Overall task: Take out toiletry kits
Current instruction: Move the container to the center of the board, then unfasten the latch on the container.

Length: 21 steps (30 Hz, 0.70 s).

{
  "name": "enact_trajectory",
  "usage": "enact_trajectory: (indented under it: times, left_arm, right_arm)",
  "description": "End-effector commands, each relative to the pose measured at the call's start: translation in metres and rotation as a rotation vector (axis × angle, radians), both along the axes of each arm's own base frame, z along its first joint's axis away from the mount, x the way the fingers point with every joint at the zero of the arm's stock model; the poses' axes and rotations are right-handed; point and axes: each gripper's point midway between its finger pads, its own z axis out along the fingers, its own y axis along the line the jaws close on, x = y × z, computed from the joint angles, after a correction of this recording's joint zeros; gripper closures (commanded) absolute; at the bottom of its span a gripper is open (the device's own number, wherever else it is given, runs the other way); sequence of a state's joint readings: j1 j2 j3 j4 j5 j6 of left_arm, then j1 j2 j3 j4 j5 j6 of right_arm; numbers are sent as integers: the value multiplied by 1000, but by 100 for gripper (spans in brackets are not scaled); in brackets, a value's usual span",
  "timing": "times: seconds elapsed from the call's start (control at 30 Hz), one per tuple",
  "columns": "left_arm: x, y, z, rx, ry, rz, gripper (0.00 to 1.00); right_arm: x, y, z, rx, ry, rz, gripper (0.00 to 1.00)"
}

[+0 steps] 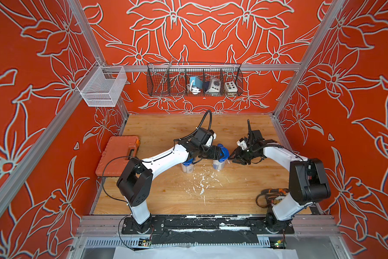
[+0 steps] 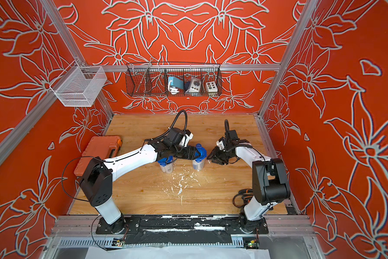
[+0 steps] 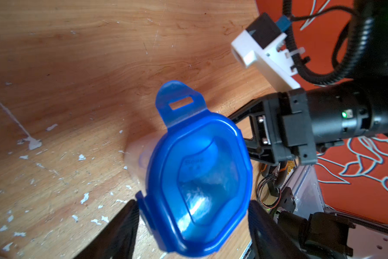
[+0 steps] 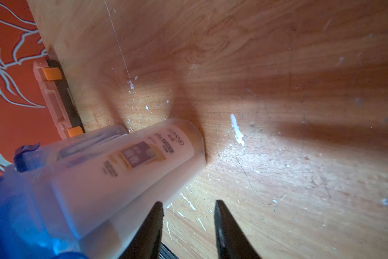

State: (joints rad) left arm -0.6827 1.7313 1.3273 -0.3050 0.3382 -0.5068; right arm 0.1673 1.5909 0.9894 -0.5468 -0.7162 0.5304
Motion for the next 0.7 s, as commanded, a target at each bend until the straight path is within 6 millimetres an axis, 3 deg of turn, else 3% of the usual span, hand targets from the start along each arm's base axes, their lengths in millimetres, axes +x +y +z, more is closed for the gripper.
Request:
enact_trajectory:
  times: [0.0,0.2,0.33,0.5,0.67]
  left_arm:
    - [4,1,12,-19,-9,10,28]
    - [12,9,16,0,0,50,25]
    - [10,-1,12,-26,26,7,26]
    - [19,-4,5,-69,56,10,29]
    - [22,-3,-11,-43,85,16,32]
  right_arm:
    - [-2,-13,23,55,-66,-60,64]
    - [4,-1,75,288,-211,-60,75]
    - [14,2,98,484,-264,-92,79]
    - [13,5,96,528,-256,-84,76]
    - [12,7,85,575,-234,-93,64]
